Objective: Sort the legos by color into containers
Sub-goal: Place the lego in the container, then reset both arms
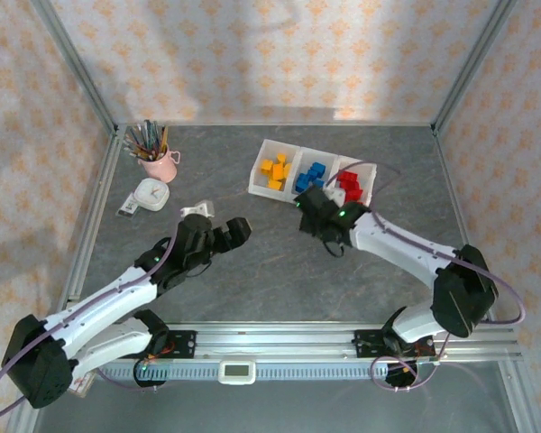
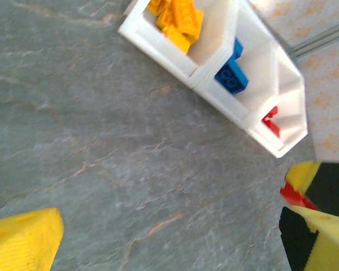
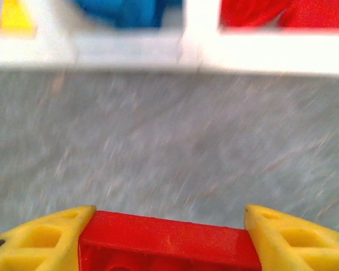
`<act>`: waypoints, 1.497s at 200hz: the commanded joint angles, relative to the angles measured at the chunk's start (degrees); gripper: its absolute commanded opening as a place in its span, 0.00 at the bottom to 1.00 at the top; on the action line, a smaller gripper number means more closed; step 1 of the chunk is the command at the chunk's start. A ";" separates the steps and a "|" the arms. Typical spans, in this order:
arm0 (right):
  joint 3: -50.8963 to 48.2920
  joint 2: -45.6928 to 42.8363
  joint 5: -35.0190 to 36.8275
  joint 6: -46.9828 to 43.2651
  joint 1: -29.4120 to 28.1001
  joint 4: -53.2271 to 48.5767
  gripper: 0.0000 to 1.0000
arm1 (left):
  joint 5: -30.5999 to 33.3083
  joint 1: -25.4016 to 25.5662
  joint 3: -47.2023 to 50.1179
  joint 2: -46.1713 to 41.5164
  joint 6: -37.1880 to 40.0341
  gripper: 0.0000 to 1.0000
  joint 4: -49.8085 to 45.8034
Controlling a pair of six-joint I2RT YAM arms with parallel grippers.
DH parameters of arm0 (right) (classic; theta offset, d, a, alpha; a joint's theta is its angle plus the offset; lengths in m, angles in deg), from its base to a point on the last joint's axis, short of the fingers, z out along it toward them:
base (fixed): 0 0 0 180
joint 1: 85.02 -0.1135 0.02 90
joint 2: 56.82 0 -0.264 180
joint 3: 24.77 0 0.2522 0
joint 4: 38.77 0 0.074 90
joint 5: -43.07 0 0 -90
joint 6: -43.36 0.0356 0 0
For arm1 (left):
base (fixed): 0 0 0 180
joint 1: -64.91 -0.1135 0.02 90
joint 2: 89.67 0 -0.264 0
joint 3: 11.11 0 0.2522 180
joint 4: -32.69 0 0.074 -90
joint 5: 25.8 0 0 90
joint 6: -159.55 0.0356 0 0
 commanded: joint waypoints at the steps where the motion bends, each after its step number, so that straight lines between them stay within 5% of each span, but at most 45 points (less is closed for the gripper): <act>1: 3.07 0.57 4.16 -8.66 6.67 3.38 0.57 | -0.83 -0.64 -3.03 2.58 1.98 0.99 5.20; 34: 8.95 7.53 2.19 -13.13 15.79 7.72 0.57 | -0.57 -0.94 -5.71 6.58 2.69 0.99 7.03; 94: 17.61 18.84 2.20 -16.23 22.76 9.67 0.58 | -0.13 -2.12 -7.20 7.73 2.72 0.99 8.00; 142: 21.24 18.99 2.66 -17.62 23.29 9.02 0.83 | 0.08 -3.06 -7.41 6.24 3.13 0.99 6.90; 176: 19.01 12.58 3.83 -18.53 23.50 10.13 0.92 | 1.48 -4.11 -6.87 3.67 3.96 0.99 5.41; 210: 9.10 1.98 8.45 -18.32 24.30 15.79 1.00 | 5.95 -7.89 -8.27 -0.14 9.17 0.99 -0.70; 242: -10.98 -9.14 17.31 -20.46 26.63 32.98 1.00 | 15.63 -19.73 -8.91 -2.45 16.75 0.99 -7.01; 269: -23.53 -12.99 16.59 -20.25 31.60 45.58 1.00 | 29.47 -25.29 -2.46 -3.11 25.51 0.99 1.65; 299: -35.82 -13.30 13.78 -29.26 35.33 68.39 1.00 | 33.06 -30.43 7.31 0.44 37.14 0.99 21.64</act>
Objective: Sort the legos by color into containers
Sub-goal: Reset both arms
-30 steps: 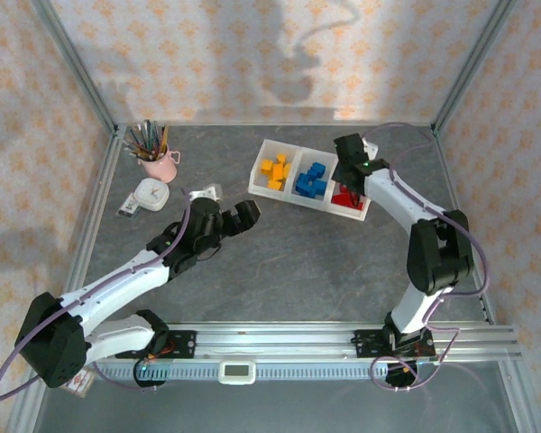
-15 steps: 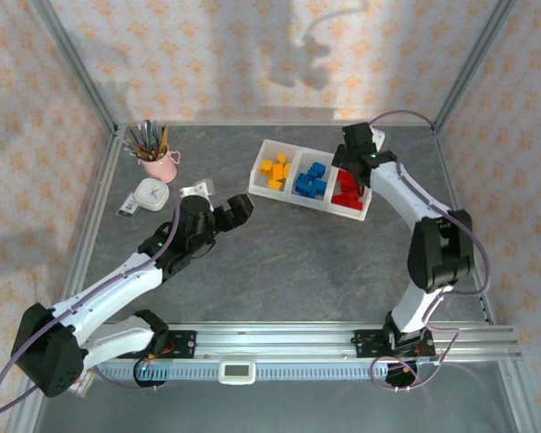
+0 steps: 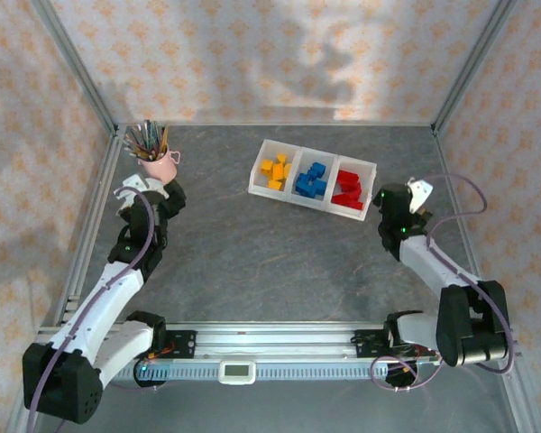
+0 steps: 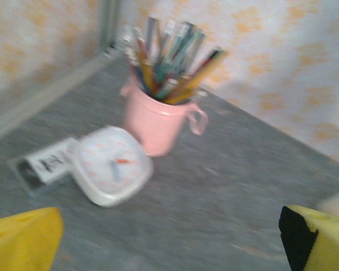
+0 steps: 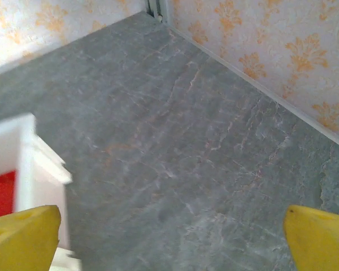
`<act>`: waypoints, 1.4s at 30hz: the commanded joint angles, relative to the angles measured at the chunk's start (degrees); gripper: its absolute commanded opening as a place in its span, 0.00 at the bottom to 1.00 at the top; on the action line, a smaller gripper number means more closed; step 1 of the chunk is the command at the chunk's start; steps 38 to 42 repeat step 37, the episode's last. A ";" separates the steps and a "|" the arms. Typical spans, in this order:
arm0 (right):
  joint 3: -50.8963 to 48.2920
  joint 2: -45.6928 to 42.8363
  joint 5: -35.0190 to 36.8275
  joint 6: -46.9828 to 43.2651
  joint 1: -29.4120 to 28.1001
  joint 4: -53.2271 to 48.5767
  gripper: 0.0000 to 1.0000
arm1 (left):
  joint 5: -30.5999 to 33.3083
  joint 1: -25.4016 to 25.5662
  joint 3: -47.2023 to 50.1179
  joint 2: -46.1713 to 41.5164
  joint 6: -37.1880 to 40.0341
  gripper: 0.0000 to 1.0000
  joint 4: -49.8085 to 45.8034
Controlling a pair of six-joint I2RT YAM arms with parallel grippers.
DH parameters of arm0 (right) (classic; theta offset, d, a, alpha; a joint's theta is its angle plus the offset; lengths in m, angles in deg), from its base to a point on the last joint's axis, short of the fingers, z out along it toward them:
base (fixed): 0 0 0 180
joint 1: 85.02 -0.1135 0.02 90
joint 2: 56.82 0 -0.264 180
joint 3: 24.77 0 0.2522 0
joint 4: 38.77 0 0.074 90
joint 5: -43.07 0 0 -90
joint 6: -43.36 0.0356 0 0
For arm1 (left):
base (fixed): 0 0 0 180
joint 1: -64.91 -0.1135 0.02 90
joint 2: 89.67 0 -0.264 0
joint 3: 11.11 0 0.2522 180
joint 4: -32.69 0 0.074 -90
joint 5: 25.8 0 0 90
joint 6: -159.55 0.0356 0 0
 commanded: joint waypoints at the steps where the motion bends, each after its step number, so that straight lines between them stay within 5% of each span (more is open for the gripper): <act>1: -5.96 -1.08 -0.86 -6.45 2.84 22.92 1.00 | 8.25 -3.40 6.69 3.29 12.90 0.99 15.42; 5: -14.32 4.21 -9.68 -11.96 3.97 42.11 1.00 | 2.38 -6.42 13.88 9.01 17.40 0.99 35.32; 12: -12.15 13.85 -21.24 -15.39 4.67 48.60 1.00 | -5.19 -7.94 24.96 19.73 19.56 1.00 70.08; 16: -20.71 16.88 -25.39 -17.15 4.68 67.10 1.00 | -11.16 -9.11 25.63 29.22 20.27 1.00 79.51; 19: -17.38 16.90 -24.32 -16.76 4.73 60.44 1.00 | -14.15 -9.11 26.11 36.62 21.78 0.99 89.18; 22: -18.04 16.35 -23.36 -16.59 4.59 60.65 1.00 | -9.62 -8.92 20.95 33.45 19.76 0.99 73.41; 24: -17.80 16.51 -24.00 -16.81 4.59 60.45 1.00 | -7.80 -7.71 21.87 35.35 21.38 0.99 78.48; 42: -17.98 16.62 -24.31 -16.94 4.68 60.80 1.00 | -9.75 -7.49 20.89 34.99 22.24 0.99 75.70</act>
